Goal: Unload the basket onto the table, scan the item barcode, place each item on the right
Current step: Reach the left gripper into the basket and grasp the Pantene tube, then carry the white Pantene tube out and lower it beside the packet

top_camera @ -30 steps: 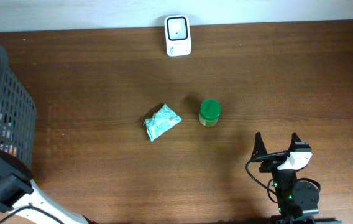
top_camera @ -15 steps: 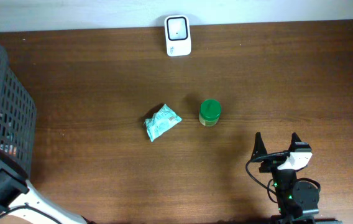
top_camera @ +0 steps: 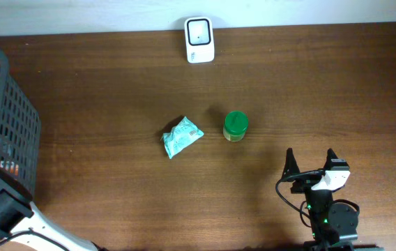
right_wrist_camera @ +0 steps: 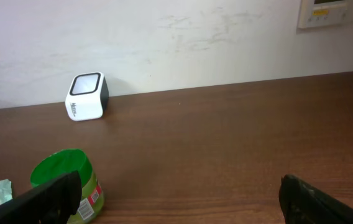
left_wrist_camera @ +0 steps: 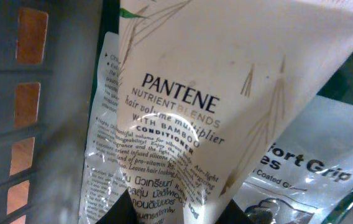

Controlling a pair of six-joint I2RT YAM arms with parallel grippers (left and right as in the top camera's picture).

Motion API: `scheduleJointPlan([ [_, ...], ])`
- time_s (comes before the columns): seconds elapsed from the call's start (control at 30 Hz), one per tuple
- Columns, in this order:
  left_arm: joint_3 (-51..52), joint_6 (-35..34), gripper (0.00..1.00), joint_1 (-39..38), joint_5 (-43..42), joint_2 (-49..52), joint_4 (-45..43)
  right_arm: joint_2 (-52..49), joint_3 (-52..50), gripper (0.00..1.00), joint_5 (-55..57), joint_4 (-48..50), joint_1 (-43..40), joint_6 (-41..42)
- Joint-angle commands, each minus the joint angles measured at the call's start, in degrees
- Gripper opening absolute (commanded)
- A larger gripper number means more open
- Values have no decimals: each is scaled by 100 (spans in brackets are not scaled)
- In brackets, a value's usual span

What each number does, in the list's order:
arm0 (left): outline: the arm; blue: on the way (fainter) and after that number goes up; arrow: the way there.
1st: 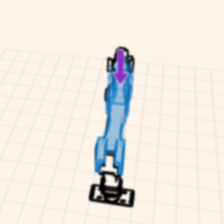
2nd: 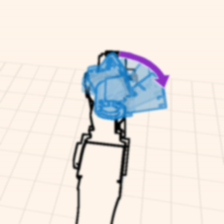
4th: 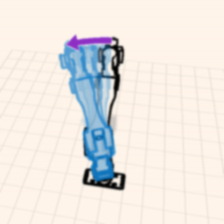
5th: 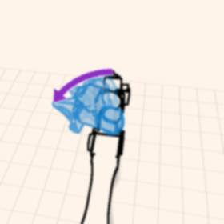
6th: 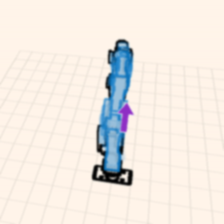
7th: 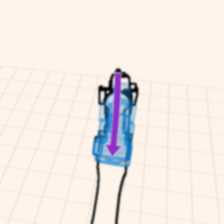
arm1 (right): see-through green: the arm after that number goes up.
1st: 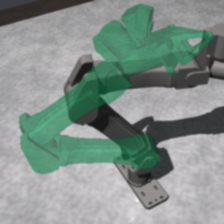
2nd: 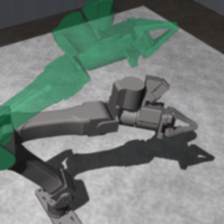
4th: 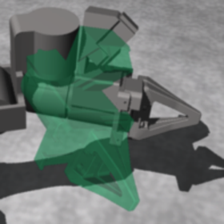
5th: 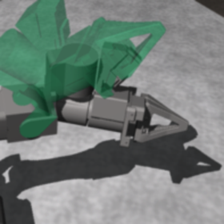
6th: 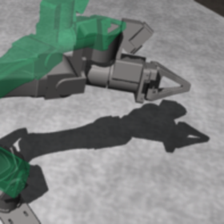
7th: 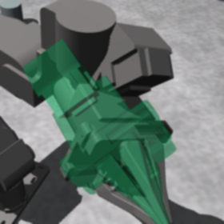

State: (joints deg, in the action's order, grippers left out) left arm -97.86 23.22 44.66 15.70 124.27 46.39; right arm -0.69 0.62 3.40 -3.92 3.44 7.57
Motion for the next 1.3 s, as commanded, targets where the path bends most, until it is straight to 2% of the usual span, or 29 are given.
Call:
scheduleJointPlan([
  [0.0,-26,4,8,61,214,-109,133,33,-31,98,7,-42,31,37],
  [0.1,-225,-402,2,17,210,-485,122,33,-31,98,7,-42,31,37],
  [0.2,-437,-721,0,-76,96,-909,118,33,-31,98,7,-42,31,37],
  [0.3,-553,-734,0,-229,-289,-1355,66,33,-31,98,7,-42,31,37],
  [0.63,-608,-739,0,-1073,-284,-3095,-625,33,-31,98,4,-42,31,37],
  [0.73,-608,-1038,0,-1412,-286,-3620,-909,33,-31,98,7,-42,31,37],
  [0.8,-608,-1405,0,-1808,-323,-3987,-986,33,-31,98,4,-42,31,37],
  [0.93,-608,-1464,0,-2830,-1019,-4358,-857,33,-31,98,7,-42,31,37],
  [1.0,-608,-1464,0,-3504,-1327,-4389,-586,33,-31,98,7,-42,31,37],
  [1.13,-603,-1587,0,-4572,-1340,-4203,267,33,-31,98,7,-42,31,37],
  [1.27,-586,-2247,0,-5324,-1340,-3689,1147,33,-31,98,7,-42,31,37],
])
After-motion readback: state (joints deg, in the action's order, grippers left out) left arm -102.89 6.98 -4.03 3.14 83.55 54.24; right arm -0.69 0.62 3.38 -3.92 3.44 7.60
